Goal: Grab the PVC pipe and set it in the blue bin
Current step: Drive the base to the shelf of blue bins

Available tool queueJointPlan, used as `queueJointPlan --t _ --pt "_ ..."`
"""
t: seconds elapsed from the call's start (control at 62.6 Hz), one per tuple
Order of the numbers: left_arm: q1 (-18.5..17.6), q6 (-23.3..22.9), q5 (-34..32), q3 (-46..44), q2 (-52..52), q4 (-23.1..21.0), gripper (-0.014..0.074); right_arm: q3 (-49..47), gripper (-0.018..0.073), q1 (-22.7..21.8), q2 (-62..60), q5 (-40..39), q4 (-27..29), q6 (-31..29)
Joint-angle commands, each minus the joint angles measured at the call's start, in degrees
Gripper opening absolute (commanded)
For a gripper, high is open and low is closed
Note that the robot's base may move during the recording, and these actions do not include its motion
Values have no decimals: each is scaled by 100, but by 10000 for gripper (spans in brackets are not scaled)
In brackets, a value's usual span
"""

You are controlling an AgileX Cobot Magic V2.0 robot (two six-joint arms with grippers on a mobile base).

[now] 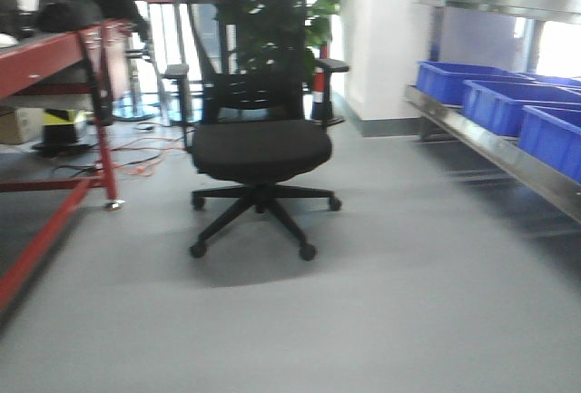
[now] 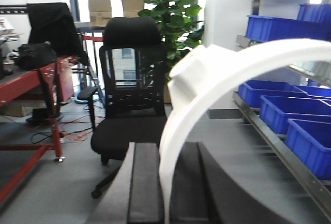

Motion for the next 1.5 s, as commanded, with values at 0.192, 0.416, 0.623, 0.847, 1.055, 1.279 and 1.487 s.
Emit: queueJointPlan --t 0.192,0.416,0.623,0.847,1.055,1.279,1.487 --pt "24 5 -154 -3 -34 3 -111 6 -163 -10 -29 -129 -18 -45" --pt "24 5 -154 -3 -34 3 -111 6 -163 -10 -29 -129 -18 -45" --pt "24 5 -154 -3 -34 3 -111 6 -163 -10 -29 -129 -18 -45" --pt "24 5 -154 -3 -34 3 -111 6 -163 -10 -29 -129 -18 -45" --pt "24 5 -154 -3 -34 3 -111 6 -163 -10 -29 -129 -18 -45" --pt "24 5 -154 -3 -34 3 -111 6 -163 -10 -29 -129 -18 -45" --pt "24 5 -154 -3 -34 3 -111 6 -163 -10 -29 -129 -18 -45"
